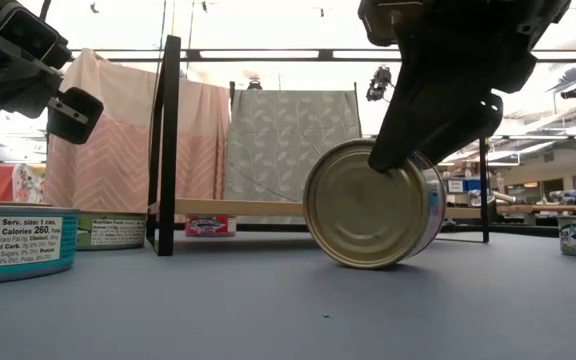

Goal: Stack canned seafood by type on shelf
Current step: Put the blue/pink tuna can on the shelf

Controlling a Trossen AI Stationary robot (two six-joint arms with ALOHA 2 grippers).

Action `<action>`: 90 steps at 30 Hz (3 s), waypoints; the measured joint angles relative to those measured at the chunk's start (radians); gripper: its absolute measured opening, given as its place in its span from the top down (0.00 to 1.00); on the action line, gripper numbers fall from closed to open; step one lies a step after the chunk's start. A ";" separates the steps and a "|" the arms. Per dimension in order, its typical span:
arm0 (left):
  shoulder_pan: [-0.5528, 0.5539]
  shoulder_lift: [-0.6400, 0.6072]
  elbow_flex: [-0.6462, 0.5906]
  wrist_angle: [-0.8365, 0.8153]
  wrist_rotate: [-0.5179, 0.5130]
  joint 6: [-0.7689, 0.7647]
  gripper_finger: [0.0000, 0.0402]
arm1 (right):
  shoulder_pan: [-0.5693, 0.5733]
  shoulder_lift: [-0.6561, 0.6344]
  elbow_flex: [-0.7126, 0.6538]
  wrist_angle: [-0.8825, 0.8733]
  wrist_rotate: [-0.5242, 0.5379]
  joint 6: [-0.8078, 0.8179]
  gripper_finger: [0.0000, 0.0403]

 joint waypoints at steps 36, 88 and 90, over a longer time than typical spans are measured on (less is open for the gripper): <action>0.000 0.000 0.000 0.000 -0.001 0.000 0.98 | -0.060 -0.003 0.124 -0.521 0.325 -0.359 0.50; 0.000 0.000 0.000 0.016 -0.002 0.000 0.98 | -0.181 -0.002 0.008 -0.274 0.339 -0.588 0.35; 0.000 0.000 0.000 0.016 -0.002 0.000 0.98 | -0.181 -0.002 0.008 -0.263 0.342 -0.588 0.35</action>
